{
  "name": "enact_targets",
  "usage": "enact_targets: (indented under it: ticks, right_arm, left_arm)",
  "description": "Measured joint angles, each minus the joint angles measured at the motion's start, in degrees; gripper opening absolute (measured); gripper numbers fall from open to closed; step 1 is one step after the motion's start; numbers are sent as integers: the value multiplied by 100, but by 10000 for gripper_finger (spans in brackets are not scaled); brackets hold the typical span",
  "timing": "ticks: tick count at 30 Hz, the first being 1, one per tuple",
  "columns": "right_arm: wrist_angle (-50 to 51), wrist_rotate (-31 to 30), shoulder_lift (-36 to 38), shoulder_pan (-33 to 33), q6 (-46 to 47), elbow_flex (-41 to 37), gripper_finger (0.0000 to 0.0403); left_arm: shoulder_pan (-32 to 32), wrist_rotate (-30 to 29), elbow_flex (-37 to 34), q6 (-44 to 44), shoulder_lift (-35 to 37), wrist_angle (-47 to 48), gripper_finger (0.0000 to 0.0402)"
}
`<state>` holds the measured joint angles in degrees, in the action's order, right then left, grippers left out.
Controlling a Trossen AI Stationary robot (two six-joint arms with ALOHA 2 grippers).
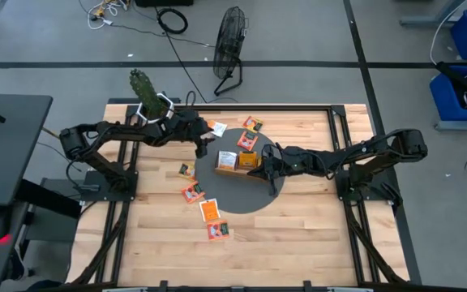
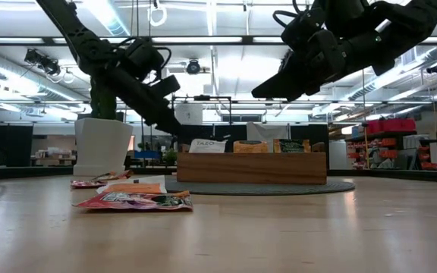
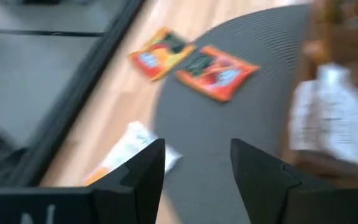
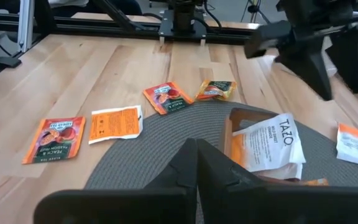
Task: Pick & Place Tea
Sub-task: Put the white tea bag into the left section of the wooden organizer
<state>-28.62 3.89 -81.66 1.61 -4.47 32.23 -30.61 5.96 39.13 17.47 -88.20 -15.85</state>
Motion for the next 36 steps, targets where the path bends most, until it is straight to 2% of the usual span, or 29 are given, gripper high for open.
enact_targets:
  ticks: [4,11,17,24,28,36]
  right_arm:
    - [4,1,0,0,79,0,7]
    - [-52,1,-1,0,79,0,7]
    - [-113,1,0,0,79,0,7]
    - [-22,2,-1,-19,238,0,7]
    - [7,1,-1,-98,230,0,7]
    - [86,3,-1,-146,238,0,7]
  left_arm:
    - [-9,-774,0,484,13,99,180]
    - [28,-1374,43,1539,13,804,177]
    - [-27,-1459,730,2042,-302,1610,177]
    - [-204,-1510,1644,2615,-1148,2654,177]
    - [-289,-1785,1887,2857,-1555,2691,177]
    - [-257,-1855,1991,3222,-1947,2513,177]
